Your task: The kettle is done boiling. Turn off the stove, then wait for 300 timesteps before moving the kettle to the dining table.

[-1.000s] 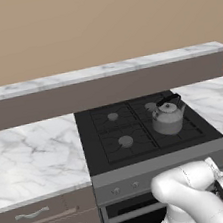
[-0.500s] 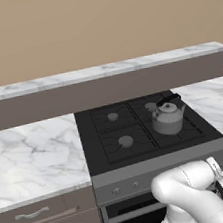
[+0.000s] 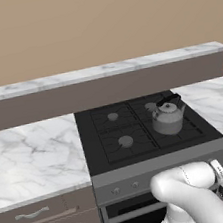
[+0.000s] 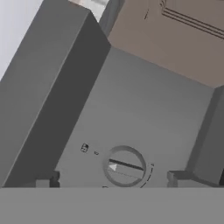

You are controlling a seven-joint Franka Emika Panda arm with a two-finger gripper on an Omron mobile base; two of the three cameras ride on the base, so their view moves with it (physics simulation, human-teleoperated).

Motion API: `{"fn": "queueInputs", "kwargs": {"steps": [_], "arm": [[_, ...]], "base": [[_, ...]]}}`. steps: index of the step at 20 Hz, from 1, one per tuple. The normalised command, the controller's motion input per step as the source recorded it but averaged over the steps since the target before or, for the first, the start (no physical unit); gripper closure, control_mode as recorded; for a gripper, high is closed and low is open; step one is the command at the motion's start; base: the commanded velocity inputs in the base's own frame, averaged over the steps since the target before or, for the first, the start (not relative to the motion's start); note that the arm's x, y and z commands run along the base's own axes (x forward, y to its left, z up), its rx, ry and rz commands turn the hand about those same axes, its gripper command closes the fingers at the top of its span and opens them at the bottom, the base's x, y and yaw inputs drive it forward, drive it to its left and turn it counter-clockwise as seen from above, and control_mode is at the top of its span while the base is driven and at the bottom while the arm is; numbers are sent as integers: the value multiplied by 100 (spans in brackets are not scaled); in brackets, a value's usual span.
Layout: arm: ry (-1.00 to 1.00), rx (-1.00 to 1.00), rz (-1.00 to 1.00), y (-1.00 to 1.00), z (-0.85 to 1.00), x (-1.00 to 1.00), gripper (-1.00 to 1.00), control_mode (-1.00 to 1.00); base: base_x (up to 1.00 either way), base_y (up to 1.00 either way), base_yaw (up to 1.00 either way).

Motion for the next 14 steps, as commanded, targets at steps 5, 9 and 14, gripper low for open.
{"fn": "queueInputs", "kwargs": {"steps": [5,9,14], "arm": [[-6,0,0,0,30,-36,-100,-100],[-7,-2,0,0,43,-38,-100,-100],[-6,-6,0,0,40,-41,-100,-100]], "base": [[0,0,0],[0,0,0],[0,0,0]]}}
